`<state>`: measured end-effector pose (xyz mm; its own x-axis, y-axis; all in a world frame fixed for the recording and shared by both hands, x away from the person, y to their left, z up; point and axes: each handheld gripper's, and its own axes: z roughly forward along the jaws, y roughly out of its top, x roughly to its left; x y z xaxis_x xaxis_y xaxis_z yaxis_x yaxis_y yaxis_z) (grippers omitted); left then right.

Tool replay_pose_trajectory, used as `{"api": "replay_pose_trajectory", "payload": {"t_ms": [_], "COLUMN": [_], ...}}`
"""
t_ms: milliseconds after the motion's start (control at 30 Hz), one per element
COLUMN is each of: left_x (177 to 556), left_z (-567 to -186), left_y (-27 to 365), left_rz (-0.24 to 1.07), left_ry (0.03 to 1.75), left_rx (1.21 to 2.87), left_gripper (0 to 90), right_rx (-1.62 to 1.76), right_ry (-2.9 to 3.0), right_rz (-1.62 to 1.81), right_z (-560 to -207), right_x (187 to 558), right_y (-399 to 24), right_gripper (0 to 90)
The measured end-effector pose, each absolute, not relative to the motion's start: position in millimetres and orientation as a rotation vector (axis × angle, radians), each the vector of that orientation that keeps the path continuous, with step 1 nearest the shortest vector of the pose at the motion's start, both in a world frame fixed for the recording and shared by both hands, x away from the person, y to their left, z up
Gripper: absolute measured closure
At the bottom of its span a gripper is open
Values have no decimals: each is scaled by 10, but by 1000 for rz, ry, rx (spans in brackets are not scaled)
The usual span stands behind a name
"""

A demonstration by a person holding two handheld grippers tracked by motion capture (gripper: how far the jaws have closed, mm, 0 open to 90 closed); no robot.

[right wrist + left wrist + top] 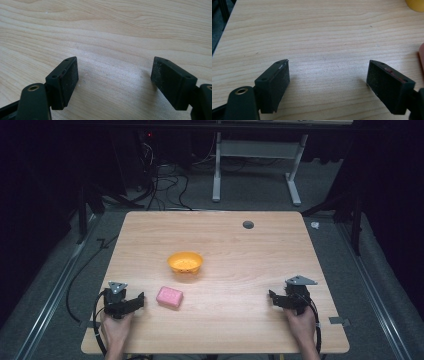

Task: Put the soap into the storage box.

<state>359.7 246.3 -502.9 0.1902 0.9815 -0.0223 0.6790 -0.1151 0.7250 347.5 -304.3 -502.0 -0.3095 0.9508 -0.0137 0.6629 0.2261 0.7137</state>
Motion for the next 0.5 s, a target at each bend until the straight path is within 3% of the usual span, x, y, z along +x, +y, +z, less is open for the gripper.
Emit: {"api": "replay_pose_trajectory", "payload": {"t_ms": [500], "left_x": [3523], "left_z": [-4755], "left_y": [2302], "left_rz": [599], "left_ry": [1444], "left_rx": [1880], "left_gripper": [161], "right_rx": [1483], "right_ry": [2054], "right_rz": [851], "right_z": [-5020], "right_x": [3474], "right_y": [-3043], "right_gripper": [226]}}
